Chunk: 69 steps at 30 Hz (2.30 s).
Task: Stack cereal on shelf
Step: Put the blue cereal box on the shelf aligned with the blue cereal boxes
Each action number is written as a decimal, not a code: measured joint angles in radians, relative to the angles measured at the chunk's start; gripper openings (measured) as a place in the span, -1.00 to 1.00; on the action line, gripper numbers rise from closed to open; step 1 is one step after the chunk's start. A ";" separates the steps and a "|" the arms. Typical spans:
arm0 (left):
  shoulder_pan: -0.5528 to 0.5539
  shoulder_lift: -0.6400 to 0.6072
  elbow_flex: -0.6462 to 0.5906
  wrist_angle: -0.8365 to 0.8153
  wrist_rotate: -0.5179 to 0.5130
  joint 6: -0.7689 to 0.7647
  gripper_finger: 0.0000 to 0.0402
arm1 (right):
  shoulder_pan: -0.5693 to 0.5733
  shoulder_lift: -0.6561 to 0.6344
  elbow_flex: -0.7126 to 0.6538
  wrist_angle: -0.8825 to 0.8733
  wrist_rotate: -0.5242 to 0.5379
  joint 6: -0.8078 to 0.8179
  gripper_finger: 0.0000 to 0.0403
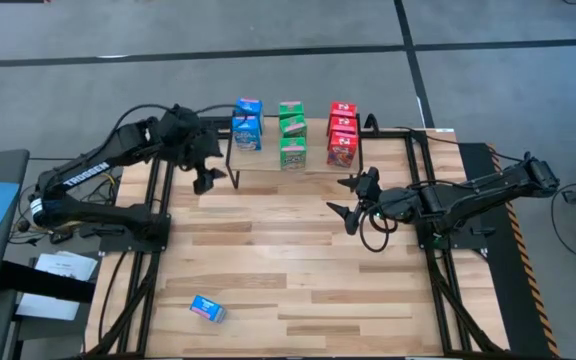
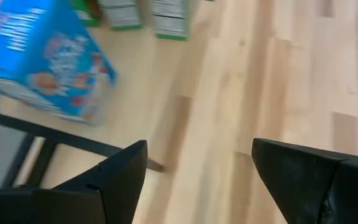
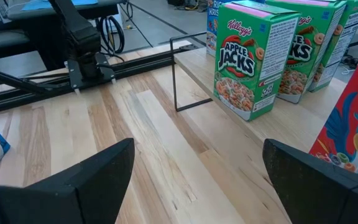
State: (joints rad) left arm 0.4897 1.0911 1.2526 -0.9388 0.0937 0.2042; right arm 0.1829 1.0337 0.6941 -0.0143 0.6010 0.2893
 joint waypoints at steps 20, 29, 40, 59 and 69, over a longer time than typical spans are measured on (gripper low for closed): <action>-0.558 -0.008 0.000 -0.148 -0.049 -0.367 0.39 | 0.002 0.000 0.000 0.001 -0.002 0.025 0.88; -0.797 -0.006 0.000 -0.147 -0.154 -0.576 0.39 | 0.002 0.000 0.000 0.000 -0.002 0.027 0.88; -1.064 -0.002 0.000 -0.054 -0.301 -0.715 0.39 | 0.002 0.000 0.000 0.000 -0.003 0.040 0.88; -1.234 0.199 0.000 -0.035 -0.336 -0.806 0.39 | 0.007 0.000 0.000 -0.003 -0.033 0.112 0.88; -1.302 0.307 0.000 -0.029 -0.307 -0.872 0.39 | 0.008 0.000 0.000 -0.009 -0.082 0.149 0.88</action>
State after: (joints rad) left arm -0.8123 1.3984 1.2530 -0.9677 -0.2131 -0.6678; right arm 0.1905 1.0336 0.6942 -0.0231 0.5194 0.4384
